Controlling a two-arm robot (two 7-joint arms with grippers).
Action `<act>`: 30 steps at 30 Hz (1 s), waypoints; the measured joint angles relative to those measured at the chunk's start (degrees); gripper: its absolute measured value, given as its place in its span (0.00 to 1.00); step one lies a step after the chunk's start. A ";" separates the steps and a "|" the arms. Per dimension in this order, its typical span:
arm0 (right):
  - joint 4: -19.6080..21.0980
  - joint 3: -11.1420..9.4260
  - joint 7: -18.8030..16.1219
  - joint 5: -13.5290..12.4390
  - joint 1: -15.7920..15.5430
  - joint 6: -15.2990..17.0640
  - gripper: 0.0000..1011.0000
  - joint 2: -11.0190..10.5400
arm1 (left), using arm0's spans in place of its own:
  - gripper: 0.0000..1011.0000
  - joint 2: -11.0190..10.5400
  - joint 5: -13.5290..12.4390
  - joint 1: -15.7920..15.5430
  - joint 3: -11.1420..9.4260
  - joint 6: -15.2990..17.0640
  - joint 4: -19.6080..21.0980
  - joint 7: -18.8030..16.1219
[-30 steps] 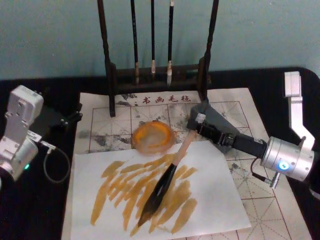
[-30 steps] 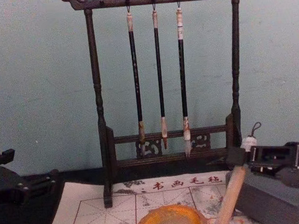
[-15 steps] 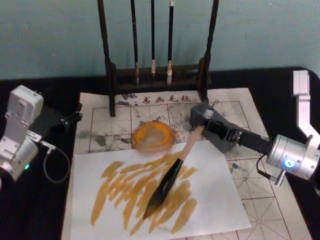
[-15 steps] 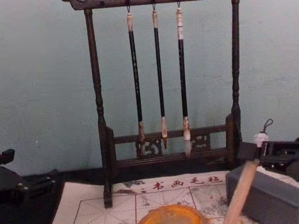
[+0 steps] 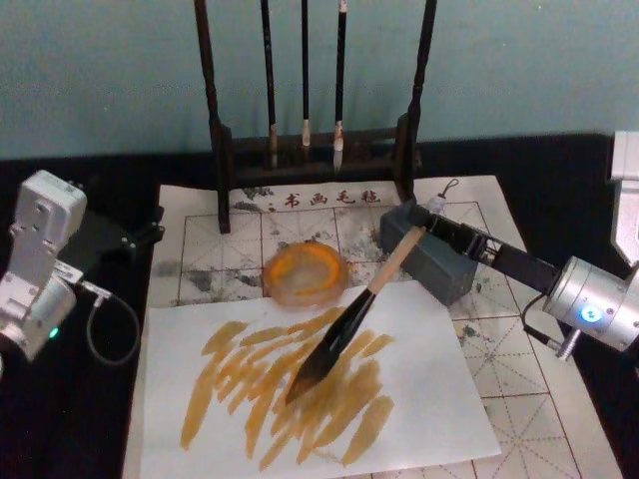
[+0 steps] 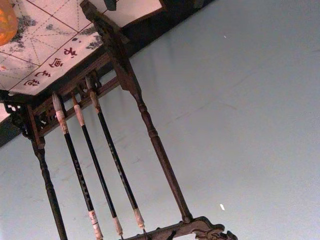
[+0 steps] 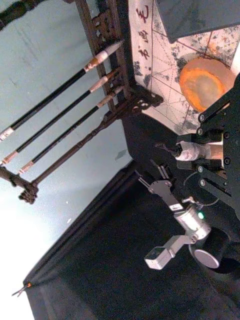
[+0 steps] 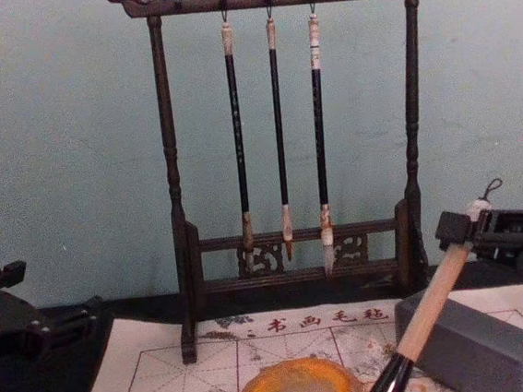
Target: Pick up the brush from the inkstone, write on the paper, then place the brush back to its original position.
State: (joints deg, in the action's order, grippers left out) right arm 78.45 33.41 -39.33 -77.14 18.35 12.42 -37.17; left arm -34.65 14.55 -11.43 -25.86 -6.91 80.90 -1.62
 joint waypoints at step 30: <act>-0.06 -3.96 12.34 -1.78 -1.94 -6.83 0.19 5.13 | 0.99 0.00 0.00 0.00 0.00 0.00 0.00 0.00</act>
State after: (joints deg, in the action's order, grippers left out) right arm 78.39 29.45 -26.98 -78.92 16.41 5.60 -32.04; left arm -34.65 14.55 -11.43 -25.86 -6.91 80.90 -1.62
